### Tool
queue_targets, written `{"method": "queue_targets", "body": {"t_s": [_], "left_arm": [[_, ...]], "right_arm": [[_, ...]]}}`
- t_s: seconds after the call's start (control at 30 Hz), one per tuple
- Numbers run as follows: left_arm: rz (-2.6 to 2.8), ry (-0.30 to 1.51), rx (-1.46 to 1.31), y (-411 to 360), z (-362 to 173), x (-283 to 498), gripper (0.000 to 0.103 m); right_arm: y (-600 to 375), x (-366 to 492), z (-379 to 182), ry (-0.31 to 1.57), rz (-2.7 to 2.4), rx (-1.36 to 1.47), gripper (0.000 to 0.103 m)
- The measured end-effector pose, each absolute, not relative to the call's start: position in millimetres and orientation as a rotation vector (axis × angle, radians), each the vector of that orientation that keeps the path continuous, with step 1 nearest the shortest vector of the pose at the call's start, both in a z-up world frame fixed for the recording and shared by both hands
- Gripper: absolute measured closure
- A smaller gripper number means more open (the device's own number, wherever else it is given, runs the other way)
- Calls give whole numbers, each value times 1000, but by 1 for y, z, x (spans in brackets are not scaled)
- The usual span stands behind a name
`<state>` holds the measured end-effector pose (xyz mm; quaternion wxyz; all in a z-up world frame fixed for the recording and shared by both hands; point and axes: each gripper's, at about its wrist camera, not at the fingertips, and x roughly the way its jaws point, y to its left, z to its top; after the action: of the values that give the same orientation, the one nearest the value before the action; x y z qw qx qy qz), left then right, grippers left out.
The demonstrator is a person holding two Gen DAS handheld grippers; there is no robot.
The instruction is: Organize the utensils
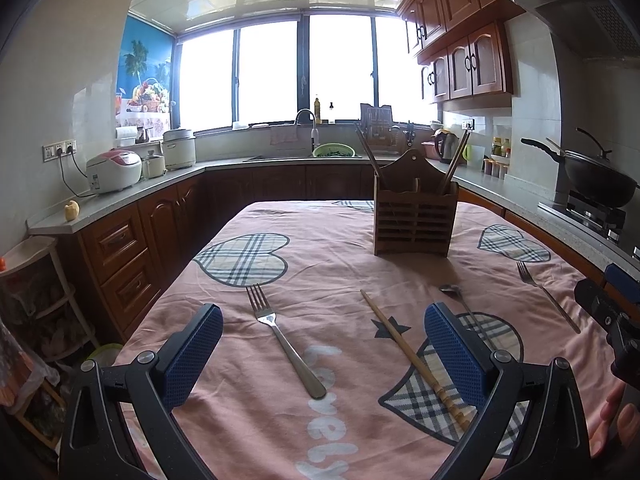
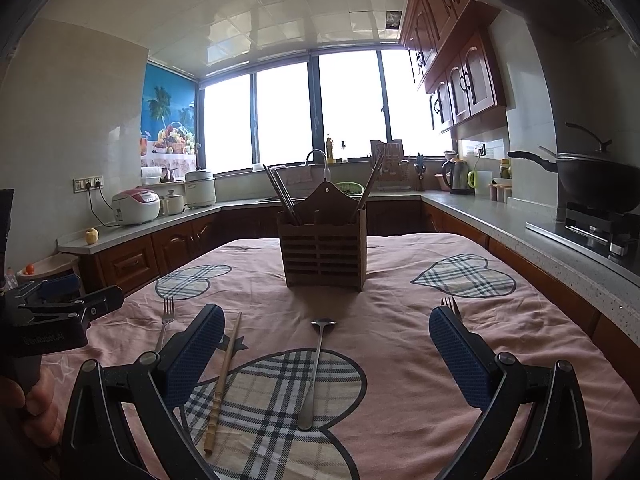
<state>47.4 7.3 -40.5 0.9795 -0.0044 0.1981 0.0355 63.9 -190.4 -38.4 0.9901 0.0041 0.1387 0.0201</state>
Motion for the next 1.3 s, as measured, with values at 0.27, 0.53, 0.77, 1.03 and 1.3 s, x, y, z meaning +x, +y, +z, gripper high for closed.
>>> {"method": "queue_targets", "body": {"t_s": [0.27, 0.53, 0.77, 1.03, 1.3], "left_arm": [[73, 399, -10, 6, -41, 46, 1], [74, 399, -16, 7, -40, 45, 1], [74, 400, -18, 6, -40, 45, 1], [70, 401, -18, 5, -38, 45, 1], [68, 404, -19, 4, -38, 46, 1]], "right_arm": [[-191, 63, -38, 279, 41, 8, 0], [-191, 63, -38, 279, 42, 7, 0], [-191, 63, -38, 276, 45, 6, 0], [-191, 63, -37, 278, 45, 7, 0], [-191, 62, -37, 277, 48, 5, 0]]}}
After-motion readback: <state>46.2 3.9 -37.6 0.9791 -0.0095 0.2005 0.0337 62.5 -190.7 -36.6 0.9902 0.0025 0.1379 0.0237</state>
